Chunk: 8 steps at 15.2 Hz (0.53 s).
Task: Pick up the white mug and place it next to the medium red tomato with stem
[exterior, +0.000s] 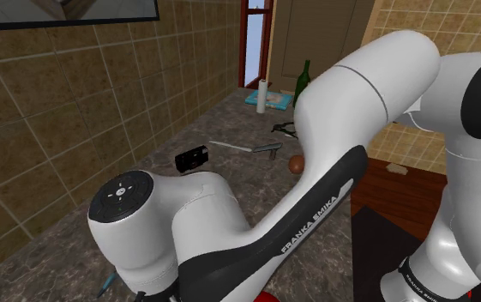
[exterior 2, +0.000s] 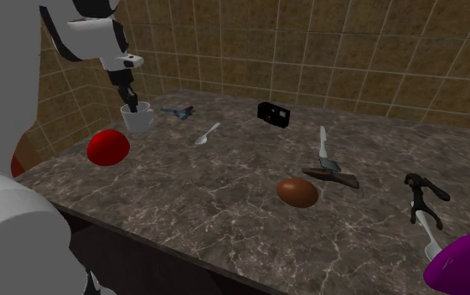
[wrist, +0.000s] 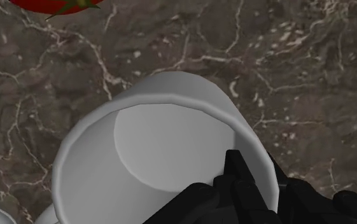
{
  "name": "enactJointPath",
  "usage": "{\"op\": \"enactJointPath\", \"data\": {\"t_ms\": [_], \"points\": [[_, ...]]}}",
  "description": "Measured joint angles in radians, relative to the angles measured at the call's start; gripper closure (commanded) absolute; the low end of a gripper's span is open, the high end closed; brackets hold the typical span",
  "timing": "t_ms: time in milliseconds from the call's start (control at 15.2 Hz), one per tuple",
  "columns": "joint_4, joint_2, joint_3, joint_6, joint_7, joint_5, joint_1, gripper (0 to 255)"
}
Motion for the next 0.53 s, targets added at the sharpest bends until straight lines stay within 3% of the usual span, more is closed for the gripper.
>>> {"op": "enactJointPath", "data": {"t_ms": [528], "points": [[-0.018, 0.050, -0.027, 0.058, 0.027, -0.041, 0.018, 255]]}}
